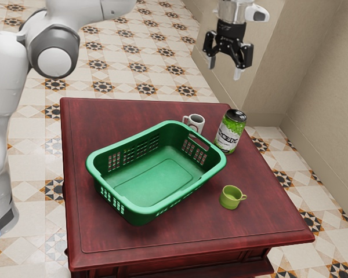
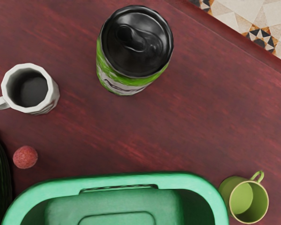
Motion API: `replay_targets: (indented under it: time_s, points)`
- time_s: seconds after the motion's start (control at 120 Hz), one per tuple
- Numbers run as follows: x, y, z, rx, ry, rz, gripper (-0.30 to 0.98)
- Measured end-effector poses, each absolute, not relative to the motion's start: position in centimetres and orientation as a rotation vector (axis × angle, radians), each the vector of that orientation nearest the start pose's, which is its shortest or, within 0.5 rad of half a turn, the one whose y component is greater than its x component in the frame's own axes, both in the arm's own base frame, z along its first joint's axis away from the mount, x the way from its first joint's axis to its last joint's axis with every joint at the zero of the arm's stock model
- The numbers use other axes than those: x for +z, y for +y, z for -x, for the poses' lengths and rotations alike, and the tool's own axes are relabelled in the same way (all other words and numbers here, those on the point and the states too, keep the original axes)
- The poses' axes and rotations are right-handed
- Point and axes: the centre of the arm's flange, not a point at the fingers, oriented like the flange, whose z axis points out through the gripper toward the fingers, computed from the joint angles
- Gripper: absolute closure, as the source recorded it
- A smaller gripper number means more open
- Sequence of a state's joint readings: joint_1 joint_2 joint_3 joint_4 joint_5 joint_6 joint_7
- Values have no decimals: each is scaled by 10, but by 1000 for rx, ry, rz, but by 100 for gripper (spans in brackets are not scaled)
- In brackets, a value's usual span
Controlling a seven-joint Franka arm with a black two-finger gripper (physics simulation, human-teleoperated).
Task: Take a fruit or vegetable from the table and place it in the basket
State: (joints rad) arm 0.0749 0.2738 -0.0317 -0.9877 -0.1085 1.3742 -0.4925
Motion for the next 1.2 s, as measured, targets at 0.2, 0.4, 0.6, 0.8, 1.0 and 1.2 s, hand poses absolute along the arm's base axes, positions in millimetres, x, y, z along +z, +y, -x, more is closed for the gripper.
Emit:
replay_targets:
  time_s: [0.2,0.4,0.6,0.8,1.0,1.2]
  points:
    - [709,13,-614,-189,-813,3130,0]
    - [708,18,-617,-214,-824,3103,0]
    - [686,38,-625,-172,-868,3060,0]
    - [665,82,-619,-122,-977,2949,0]
    - [608,116,-585,-43,-1040,2884,0]
    - [583,132,-572,-49,-1088,2898,0]
